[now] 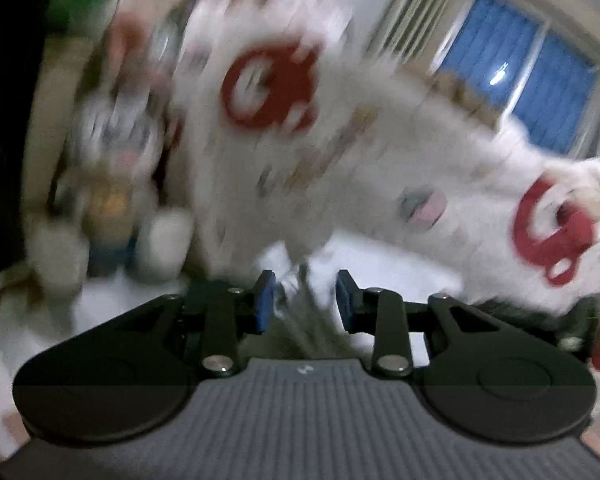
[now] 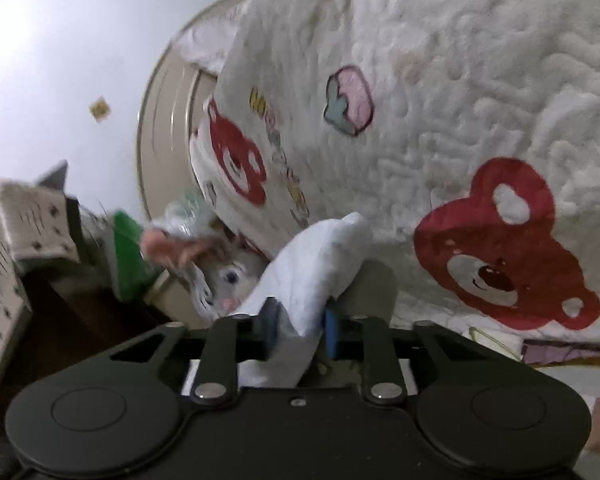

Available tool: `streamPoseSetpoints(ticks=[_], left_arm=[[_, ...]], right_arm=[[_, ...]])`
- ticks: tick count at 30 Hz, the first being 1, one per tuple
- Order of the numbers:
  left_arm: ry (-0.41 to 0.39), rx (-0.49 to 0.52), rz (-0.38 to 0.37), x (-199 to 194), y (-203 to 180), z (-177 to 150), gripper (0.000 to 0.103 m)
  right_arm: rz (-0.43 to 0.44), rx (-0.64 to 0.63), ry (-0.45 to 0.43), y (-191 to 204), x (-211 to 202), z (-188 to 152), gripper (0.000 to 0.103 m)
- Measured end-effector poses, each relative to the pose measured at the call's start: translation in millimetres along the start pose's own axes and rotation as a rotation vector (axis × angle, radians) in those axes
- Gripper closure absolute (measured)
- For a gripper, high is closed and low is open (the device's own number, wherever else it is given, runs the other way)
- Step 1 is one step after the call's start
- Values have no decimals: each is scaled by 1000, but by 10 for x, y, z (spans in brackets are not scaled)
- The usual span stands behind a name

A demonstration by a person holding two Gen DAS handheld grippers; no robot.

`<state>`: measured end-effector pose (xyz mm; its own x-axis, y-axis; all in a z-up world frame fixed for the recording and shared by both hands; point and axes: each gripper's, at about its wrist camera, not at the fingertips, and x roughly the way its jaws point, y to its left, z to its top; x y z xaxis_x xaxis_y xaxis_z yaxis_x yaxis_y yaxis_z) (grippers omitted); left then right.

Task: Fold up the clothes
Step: 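Lower the shirt onto the clothes stack with both grippers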

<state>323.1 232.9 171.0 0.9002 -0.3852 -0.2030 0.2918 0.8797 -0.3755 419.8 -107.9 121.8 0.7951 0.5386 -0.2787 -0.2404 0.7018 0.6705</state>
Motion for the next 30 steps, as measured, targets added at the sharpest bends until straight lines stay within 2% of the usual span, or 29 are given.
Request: streamPoseSetpoints(ticks=[2,4,6,9,11,16,17,18,19,23,30], left_arm=[[15,113,-97,-26,-264,46,55],[135,125,-175,126,-449,0,55],[279,126,-200,324,-554,-165,56],[263,335,-132,317,-778,-383,56],[272,349,-125,313,-815,-394,56],[295,369,-115,289,-854,-376,56],[295,368,-111,291,-854,-371,55],[295,366,-108,294,-849,-372,55],[295,362,-106,297,-844,-374,55],[300,377,-101,279,-855,-394,55],[308,345,-109,278,-812,-340,55]], right_arm=[[26,-28,-22,34,22,70,84],[15,-41,-32,-2,51,68,84],[-13,-50,-35,-59,88,43,85],[-45,-52,-49,-147,120,-5,77],[-47,-50,-69,-166,85,-46,77],[-119,-95,-82,-113,88,32,78],[-150,-111,-91,-99,85,43,73],[-238,-169,-122,-43,78,45,64],[-288,-203,-142,4,59,24,49],[-199,-156,-131,45,-73,-135,48],[-43,-73,-112,116,-305,-412,48]])
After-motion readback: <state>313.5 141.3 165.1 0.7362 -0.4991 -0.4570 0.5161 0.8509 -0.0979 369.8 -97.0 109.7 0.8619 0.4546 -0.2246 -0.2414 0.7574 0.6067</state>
